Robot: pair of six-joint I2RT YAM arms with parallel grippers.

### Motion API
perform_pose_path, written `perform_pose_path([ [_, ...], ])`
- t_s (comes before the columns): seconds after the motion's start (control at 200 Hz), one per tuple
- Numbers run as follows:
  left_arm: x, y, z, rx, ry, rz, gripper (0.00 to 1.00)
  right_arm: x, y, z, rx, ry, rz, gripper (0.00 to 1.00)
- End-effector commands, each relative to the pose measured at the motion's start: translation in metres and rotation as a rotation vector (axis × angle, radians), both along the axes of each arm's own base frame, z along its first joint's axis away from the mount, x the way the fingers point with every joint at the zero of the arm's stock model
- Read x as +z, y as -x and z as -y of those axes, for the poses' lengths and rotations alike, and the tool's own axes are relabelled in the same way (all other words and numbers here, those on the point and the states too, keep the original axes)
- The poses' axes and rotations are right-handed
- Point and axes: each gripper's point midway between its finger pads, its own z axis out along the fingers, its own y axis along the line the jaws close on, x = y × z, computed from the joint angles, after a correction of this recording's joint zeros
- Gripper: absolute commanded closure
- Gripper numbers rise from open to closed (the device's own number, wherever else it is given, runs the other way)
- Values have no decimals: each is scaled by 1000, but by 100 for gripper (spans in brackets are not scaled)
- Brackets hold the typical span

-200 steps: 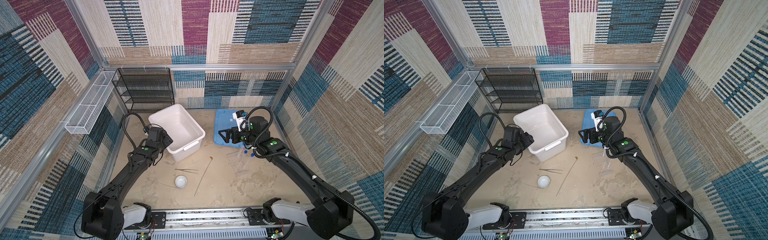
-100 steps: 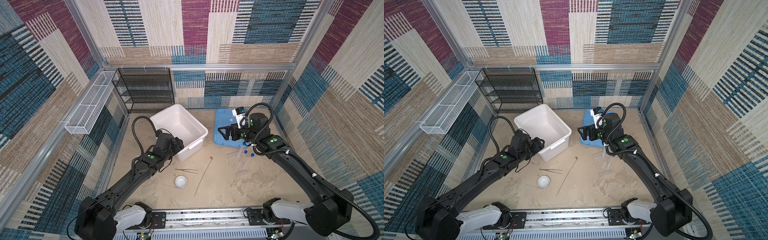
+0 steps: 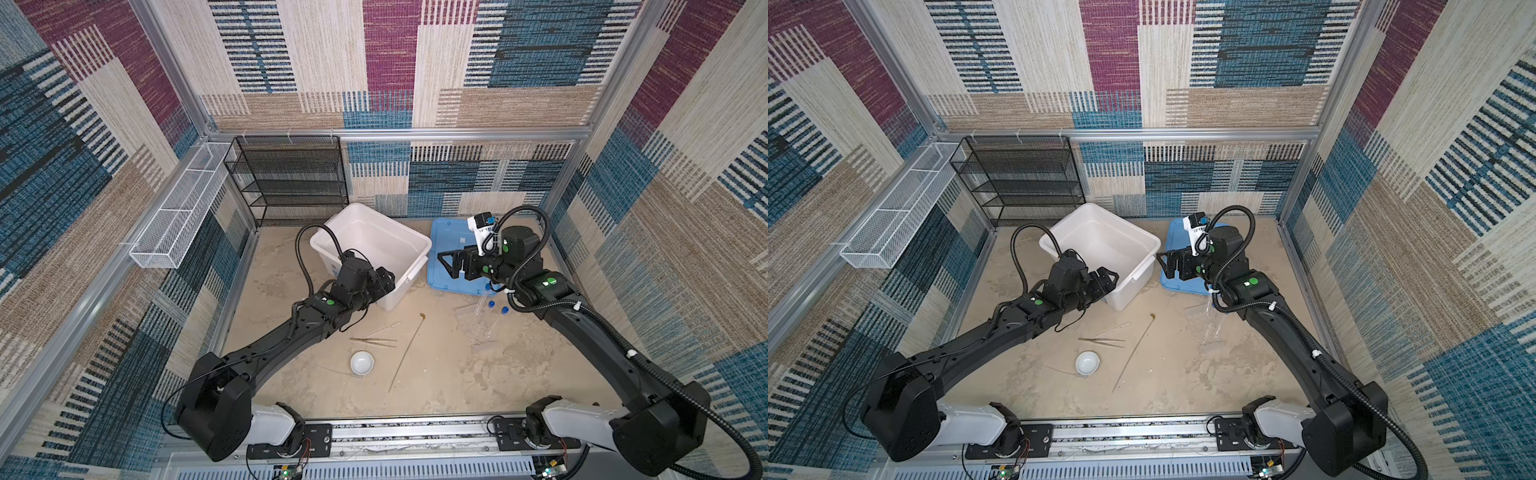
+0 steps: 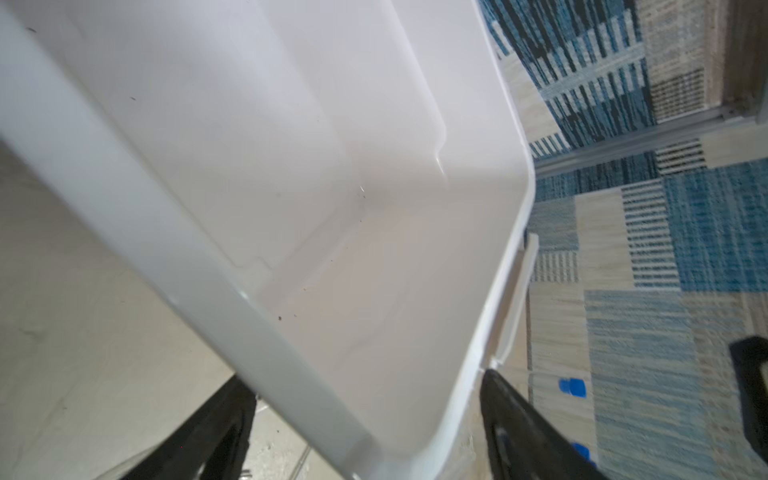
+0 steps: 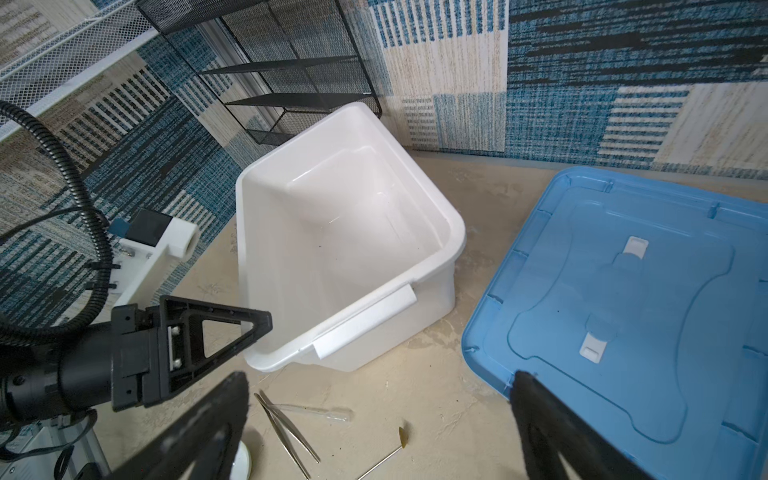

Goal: Organize the chemistry lab equipment
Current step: 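Drag the white tub with the left gripper toward the left arm's side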

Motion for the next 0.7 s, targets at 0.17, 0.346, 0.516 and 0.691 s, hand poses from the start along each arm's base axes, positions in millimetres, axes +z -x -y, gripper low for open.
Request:
perform_pose_path([
  [0.17,45,23,-46,-96,-232,143,16,3,7,-9,63,-27,-4,1],
  [0.346,88,-10,-84,-186,-336,253,15,1,-7,-12,65,9,2,1],
  [0.516,103,-74,-118,-200,-487,303,13,-12,-26,-7,-4,63,-34,1],
  [0.691,93,-134,-155,-168,-555,278,14,-17,-27,-10,16,62,-30,1],
])
